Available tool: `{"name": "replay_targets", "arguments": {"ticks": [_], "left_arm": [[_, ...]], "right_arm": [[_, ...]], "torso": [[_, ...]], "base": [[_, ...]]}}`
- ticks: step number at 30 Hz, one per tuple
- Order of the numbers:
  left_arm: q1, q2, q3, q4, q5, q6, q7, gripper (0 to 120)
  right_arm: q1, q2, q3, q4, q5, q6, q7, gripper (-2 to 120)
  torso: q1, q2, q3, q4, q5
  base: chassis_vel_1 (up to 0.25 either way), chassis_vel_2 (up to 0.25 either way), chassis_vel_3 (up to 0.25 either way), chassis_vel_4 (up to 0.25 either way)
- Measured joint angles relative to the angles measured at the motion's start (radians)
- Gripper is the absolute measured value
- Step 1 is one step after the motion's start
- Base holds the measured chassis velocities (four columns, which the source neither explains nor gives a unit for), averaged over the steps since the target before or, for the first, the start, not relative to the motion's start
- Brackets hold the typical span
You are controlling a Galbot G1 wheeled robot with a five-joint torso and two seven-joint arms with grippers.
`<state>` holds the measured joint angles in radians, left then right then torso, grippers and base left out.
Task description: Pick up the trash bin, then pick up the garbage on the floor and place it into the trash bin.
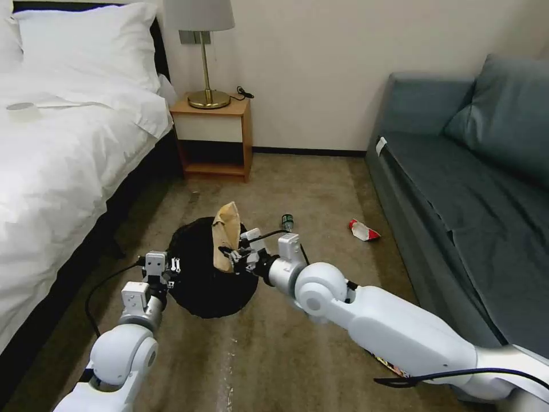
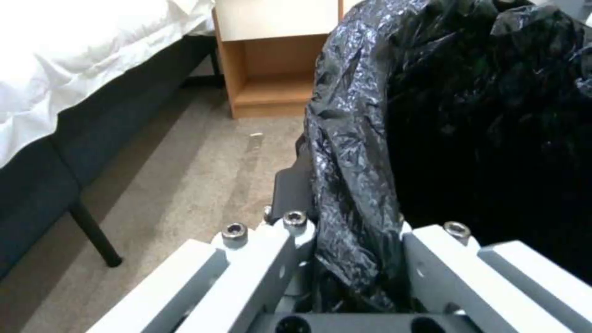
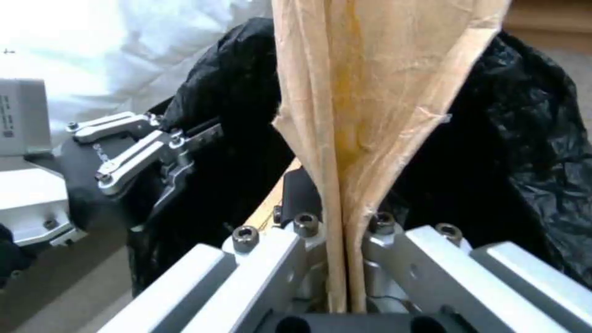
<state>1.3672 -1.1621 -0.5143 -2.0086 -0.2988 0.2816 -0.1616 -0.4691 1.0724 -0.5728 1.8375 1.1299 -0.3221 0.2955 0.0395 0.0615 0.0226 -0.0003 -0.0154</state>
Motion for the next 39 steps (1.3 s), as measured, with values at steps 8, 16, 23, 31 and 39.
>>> {"name": "replay_targets", "arguments": {"ticks": [8,16,23,31,39], "left_arm": [[0.006,-0.003,-0.002,-0.002,-0.005,0.000,-0.001,4],[0.018,0.001,-0.010,-0.015,-0.019,0.003,-0.004,4],[0.030,0.006,-0.023,-0.020,-0.025,0.004,-0.003,4],[0.038,0.016,-0.038,-0.020,-0.028,0.003,0.001,4],[0.072,0.045,-0.068,-0.033,-0.017,0.002,0.003,4]], "right_arm": [[-0.010,0.009,-0.007,0.024,-0.006,0.006,0.025,25],[-0.023,0.037,-0.007,0.024,-0.019,0.011,0.037,53],[-0.023,0.057,-0.015,0.022,-0.027,0.012,0.046,82],[-0.025,0.000,-0.010,0.042,-0.026,0.011,0.064,99],[-0.054,-0.219,0.045,0.096,0.011,-0.010,0.082,100]], "torso": [[0.000,0.000,0.000,-0.0002,0.0000],[0.000,0.000,0.000,-0.0001,0.0001],[0.000,0.000,0.000,0.0000,0.0002],[0.000,0.000,0.000,0.0000,0.0003],[0.000,0.000,0.000,0.0000,0.0003]], "base": [[0.000,0.000,0.000,0.000],[0.000,0.000,0.000,0.000],[0.000,0.000,0.000,0.000],[0.000,0.000,0.000,0.000],[0.000,0.000,0.000,0.000]]}}
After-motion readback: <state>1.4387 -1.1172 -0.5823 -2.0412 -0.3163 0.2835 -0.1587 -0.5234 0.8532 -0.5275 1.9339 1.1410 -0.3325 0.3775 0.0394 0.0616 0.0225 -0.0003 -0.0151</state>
